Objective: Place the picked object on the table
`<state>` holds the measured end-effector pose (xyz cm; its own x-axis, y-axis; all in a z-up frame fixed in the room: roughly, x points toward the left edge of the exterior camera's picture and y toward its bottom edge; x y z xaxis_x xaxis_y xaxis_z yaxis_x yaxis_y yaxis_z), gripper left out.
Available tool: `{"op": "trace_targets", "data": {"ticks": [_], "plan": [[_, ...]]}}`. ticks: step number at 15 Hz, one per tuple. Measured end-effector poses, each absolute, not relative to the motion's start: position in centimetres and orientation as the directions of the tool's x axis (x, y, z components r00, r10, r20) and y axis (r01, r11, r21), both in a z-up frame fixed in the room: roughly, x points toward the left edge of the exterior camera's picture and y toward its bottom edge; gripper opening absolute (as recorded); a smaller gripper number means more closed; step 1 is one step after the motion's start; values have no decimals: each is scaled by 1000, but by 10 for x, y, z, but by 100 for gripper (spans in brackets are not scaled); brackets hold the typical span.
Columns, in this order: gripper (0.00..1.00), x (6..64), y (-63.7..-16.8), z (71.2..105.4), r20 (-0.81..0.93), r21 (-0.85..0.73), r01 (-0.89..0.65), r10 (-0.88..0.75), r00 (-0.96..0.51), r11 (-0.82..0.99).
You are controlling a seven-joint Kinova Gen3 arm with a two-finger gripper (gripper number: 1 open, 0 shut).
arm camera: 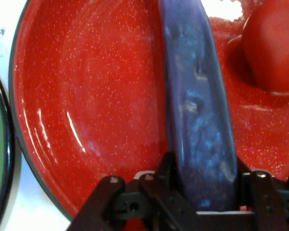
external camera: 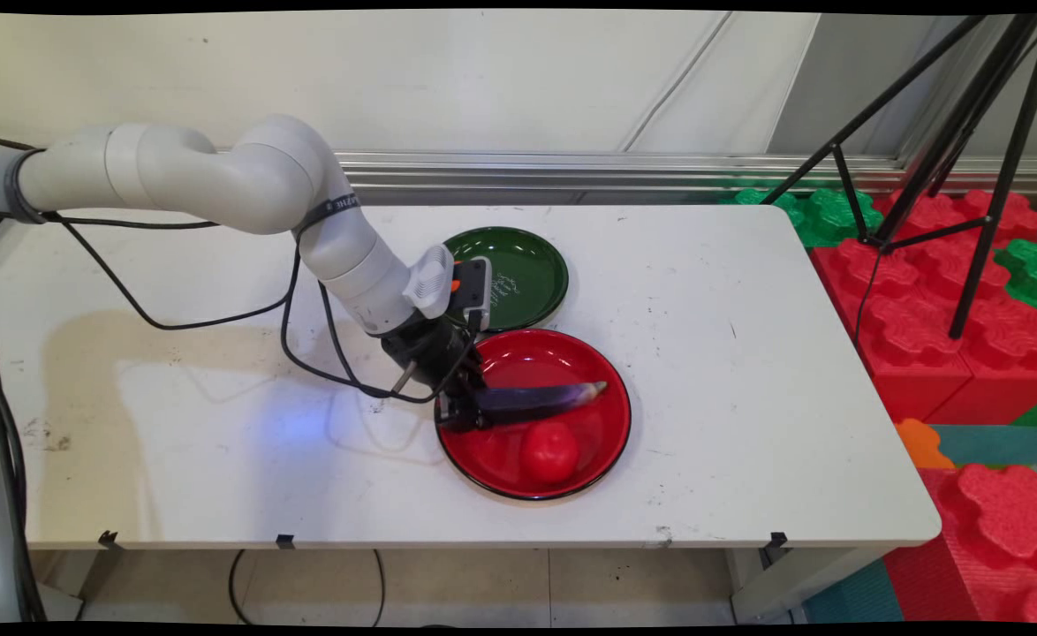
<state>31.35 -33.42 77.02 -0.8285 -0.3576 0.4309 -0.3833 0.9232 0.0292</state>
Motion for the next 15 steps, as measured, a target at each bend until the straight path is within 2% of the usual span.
{"op": "trace_targets", "data": {"ticks": [7, 15], "plan": [[0, 315, -335, 776, 442, 24, -398, -366, -819, 917], [0, 328, -329, 818, 492, 22, -429, -383, -782, 903]]}}
